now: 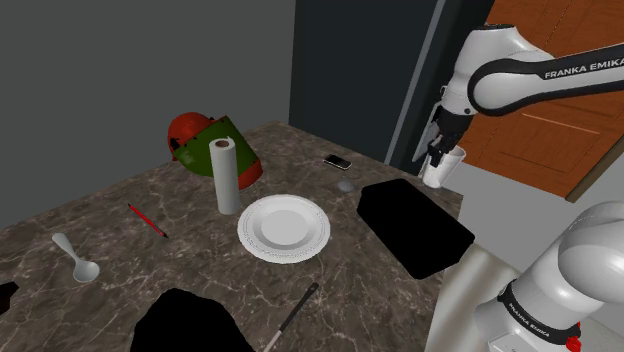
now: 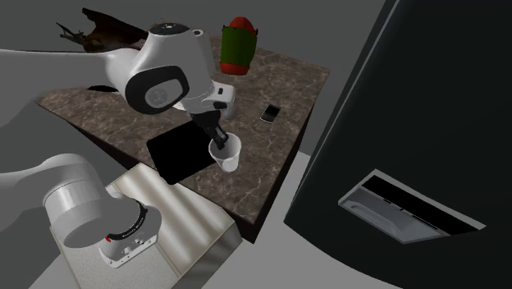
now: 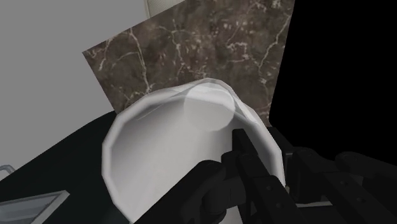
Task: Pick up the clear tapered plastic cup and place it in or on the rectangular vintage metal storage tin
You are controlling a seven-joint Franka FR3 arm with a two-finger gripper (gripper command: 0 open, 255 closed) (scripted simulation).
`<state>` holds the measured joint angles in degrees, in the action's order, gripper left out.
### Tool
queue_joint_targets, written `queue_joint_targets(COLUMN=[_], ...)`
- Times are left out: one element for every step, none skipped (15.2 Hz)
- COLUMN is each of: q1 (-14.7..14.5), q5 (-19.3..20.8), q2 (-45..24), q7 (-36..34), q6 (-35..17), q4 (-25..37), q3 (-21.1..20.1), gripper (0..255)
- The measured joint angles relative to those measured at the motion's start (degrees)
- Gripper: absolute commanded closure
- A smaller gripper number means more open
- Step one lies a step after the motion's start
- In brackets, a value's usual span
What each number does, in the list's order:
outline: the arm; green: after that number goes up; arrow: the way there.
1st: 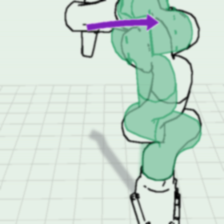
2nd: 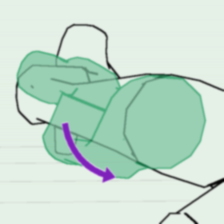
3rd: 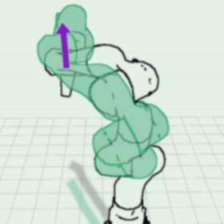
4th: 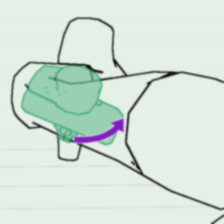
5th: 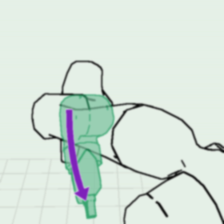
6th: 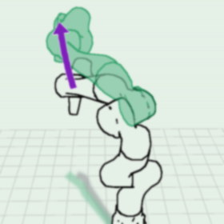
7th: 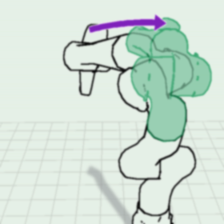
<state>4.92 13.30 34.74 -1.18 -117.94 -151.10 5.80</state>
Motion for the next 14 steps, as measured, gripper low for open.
queue_joint_targets(q1=[-0.1,-0.1,-0.1,-0.1,-0.2,-0.2,-0.2,-0.2,-0.2,-0.2,-0.3,-0.3,-0.4,-0.4], q5=[-0.2,-0.2,-0.3,-0.4,-0.5,-0.6,-0.7,-0.7,-0.8,-0.9,-1.0,-1.1,-1.2,-1.3], q2=[0.4,0.7,0.8,1.0,1.2,1.5,1.6,1.8,2.0,2.1,2.1,2.2,2.2,2.4], q7=[0.0,0.3,0.4,0.5,0.6,0.8,0.9,1.2,1.3,1.4,1.5,1.7,1.7,1.7], q6=[0.9,1.8,2.5,3.3,4.2,5.1,6.0,6.8,7.6,8.4,9.2,10.0,10.8,11.6], q4=[0.5,1.1,1.8,2.3,3.1,3.7,4.5,5.1,5.7,6.4,7.2,7.9,8.7,9.2], q3=[-0.1,-0.1,-0.1,-0.2,-0.3,-0.3,-0.4,-0.3,-0.3,-0.4,-0.5,-0.5,-0.7,-0.7], gripper=[255,255,255,255,255,255,255,255,255,255,255,255,255,255])
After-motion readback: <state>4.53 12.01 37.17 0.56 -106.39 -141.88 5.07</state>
